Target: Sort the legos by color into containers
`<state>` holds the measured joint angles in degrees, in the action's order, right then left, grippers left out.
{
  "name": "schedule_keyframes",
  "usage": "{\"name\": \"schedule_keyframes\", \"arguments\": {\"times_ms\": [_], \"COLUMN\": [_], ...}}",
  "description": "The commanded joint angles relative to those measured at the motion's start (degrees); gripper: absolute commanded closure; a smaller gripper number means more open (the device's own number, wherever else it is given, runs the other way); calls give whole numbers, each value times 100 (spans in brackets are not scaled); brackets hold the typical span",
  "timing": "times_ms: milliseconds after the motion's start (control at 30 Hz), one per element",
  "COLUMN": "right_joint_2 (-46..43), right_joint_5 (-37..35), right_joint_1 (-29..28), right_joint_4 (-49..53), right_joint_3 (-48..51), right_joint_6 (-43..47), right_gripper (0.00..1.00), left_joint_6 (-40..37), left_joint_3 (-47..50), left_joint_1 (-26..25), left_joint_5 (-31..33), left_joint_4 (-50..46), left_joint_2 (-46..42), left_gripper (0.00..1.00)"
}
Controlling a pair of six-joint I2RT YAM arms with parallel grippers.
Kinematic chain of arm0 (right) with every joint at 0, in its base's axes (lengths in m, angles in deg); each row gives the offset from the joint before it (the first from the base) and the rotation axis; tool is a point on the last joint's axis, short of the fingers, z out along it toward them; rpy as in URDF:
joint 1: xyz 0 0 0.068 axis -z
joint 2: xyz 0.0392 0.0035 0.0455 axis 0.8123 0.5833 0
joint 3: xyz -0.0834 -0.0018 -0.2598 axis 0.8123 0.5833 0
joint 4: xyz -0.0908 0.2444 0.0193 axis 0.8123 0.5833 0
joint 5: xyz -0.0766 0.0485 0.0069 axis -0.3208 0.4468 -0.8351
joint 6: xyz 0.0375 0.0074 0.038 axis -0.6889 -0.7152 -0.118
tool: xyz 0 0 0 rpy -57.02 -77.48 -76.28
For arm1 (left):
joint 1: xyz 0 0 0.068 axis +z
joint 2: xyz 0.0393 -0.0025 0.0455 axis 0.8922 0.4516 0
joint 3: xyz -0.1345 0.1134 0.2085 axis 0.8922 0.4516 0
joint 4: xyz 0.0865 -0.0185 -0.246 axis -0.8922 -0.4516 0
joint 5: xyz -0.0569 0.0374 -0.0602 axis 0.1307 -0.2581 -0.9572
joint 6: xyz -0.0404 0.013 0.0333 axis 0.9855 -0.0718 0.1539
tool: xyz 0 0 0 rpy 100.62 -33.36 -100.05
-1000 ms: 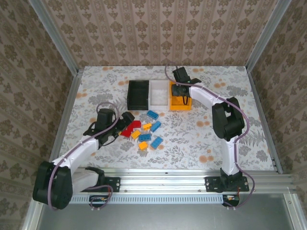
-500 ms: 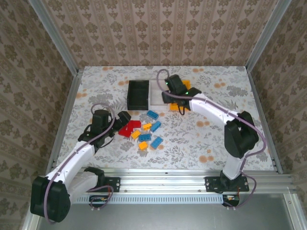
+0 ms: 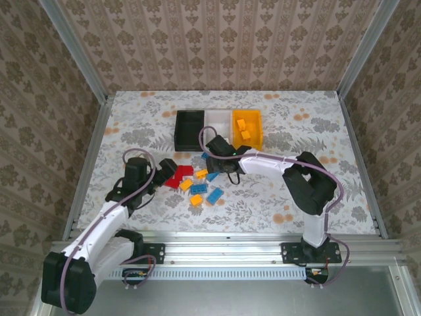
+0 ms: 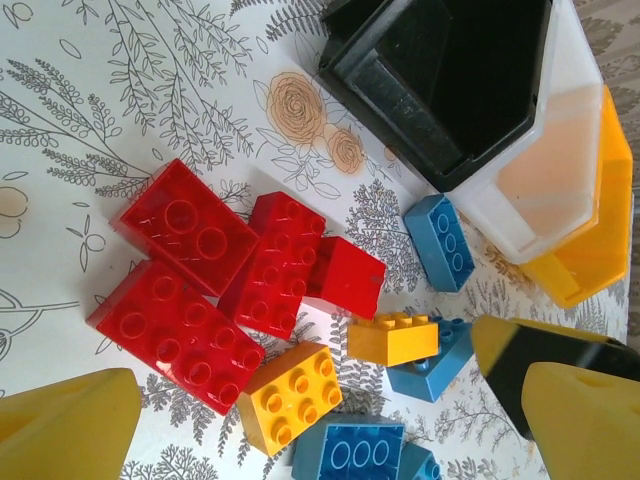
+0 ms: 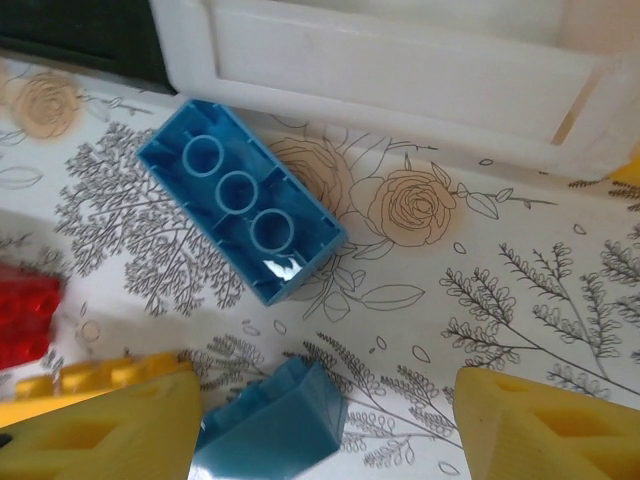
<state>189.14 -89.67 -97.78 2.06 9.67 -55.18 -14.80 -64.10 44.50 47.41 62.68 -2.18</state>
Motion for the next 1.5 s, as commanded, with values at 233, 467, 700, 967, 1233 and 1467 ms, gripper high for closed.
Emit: {"name": "schedule_keyframes", "arguments": {"times_ms": [233, 467, 700, 967, 1233, 1467], "right_joint_2": [90, -220, -721, -775, -670, -560], "right_joint_5": [-458, -372, -40, 854, 289, -223], "right_joint_1": [-135, -191, -238, -432, -629, -732], "right_joint_4": [-465, -514, -444, 27, 703, 782], "right_joint_3": [515, 964, 1130, 936, 1012, 1048], "right_joint_6": [-992, -992, -349, 449, 379, 529], "right_gripper": [40, 54, 37, 31, 32, 51], "left_joint_6": [6, 121, 103, 190, 148, 138], "left_joint_3": [69, 203, 190, 265, 247, 230], "left_joint_1": [64, 73, 73, 55, 33, 37], "left_joint_5": [126, 158, 134, 41, -107, -60], "left_joint_4": [-324, -182, -221, 33, -28, -19], "left_joint_2": [-548, -625, -617, -457, -354, -379], "left_gripper": [0, 0, 0, 0, 0, 0]}}
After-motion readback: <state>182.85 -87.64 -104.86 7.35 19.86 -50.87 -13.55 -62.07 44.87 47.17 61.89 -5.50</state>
